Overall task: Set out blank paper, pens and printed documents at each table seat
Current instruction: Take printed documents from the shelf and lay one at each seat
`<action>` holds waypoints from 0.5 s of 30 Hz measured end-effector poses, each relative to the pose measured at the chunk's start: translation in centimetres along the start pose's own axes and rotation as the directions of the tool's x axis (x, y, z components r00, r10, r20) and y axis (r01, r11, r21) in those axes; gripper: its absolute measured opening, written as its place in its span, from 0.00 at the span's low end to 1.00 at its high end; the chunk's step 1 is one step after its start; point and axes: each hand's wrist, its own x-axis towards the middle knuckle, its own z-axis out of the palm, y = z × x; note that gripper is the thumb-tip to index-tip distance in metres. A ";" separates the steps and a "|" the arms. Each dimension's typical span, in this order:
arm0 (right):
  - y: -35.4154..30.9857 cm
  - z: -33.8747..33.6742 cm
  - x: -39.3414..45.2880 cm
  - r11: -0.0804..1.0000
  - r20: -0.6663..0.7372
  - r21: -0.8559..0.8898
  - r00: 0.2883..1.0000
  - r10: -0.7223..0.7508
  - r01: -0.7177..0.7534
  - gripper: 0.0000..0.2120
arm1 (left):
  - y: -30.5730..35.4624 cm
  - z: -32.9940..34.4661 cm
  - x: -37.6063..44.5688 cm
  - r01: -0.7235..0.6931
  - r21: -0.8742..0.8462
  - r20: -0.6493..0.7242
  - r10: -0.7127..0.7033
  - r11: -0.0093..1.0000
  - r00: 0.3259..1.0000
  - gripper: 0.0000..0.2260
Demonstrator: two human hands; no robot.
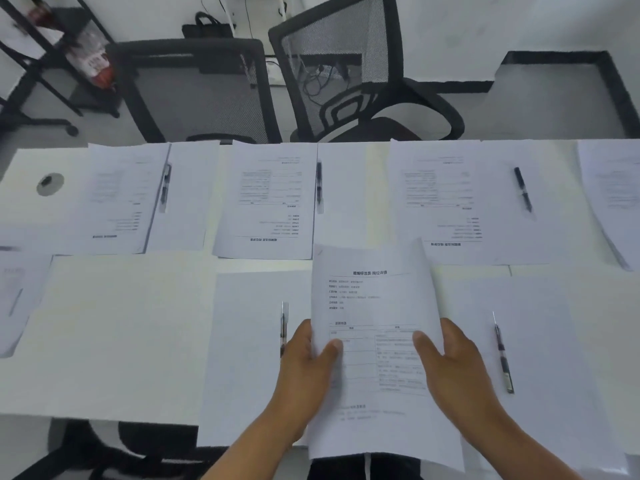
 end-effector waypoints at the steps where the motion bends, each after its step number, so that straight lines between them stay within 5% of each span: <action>1: 0.2 0.1 0.0 1.000 0.008 -0.011 1.000 0.003 -0.003 0.09 | -0.3 0.0 -0.2 0.015 -0.008 -0.001 -0.015 1.000 1.000 0.09; 15: 0.4 1.9 1.0 0.999 0.115 -0.036 0.993 -0.026 0.031 0.07 | -1.4 -1.5 0.4 0.083 -0.130 -0.051 -0.090 0.988 0.995 0.13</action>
